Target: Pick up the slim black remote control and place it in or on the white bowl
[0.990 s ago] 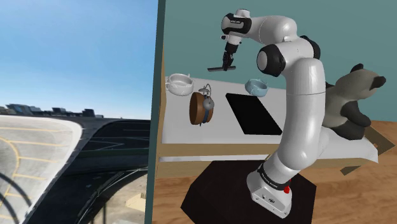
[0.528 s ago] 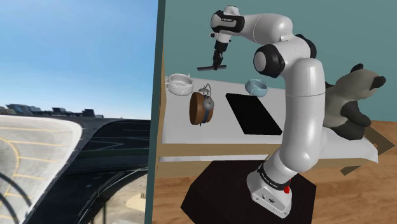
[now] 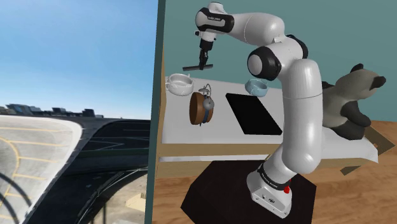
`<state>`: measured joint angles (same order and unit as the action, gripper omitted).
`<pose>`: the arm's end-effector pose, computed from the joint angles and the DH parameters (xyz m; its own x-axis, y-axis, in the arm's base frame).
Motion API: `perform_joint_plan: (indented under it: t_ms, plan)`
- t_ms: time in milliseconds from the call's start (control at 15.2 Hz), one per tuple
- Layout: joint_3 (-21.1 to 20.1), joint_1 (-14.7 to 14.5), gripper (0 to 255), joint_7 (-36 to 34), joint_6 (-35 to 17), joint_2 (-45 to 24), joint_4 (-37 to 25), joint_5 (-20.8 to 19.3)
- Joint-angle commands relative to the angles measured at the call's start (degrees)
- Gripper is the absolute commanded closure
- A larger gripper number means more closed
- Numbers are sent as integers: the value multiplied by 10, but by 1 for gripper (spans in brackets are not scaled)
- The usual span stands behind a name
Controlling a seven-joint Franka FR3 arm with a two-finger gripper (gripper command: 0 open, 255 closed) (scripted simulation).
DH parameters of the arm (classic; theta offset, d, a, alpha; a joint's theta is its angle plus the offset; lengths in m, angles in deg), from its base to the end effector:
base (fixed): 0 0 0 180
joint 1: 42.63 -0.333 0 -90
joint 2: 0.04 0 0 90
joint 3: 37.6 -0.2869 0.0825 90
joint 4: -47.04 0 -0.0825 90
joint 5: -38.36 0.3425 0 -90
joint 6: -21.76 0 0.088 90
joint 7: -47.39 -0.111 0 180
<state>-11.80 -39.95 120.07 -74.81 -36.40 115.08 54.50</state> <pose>0.6219 -0.2211 0.4140 0.6998 0.7143 -0.0094 0.7114 -0.6980 -0.0813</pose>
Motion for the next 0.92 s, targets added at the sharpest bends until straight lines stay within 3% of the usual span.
perform_joint_plan:
  t_ms: [0,396,858]
  plan:
    - [-6,-15,255,-24,5,-10,-16,2]
    - [-26,-43,255,-90,35,-63,-106,11]
    - [-26,-52,255,-83,-19,-63,-49,13]
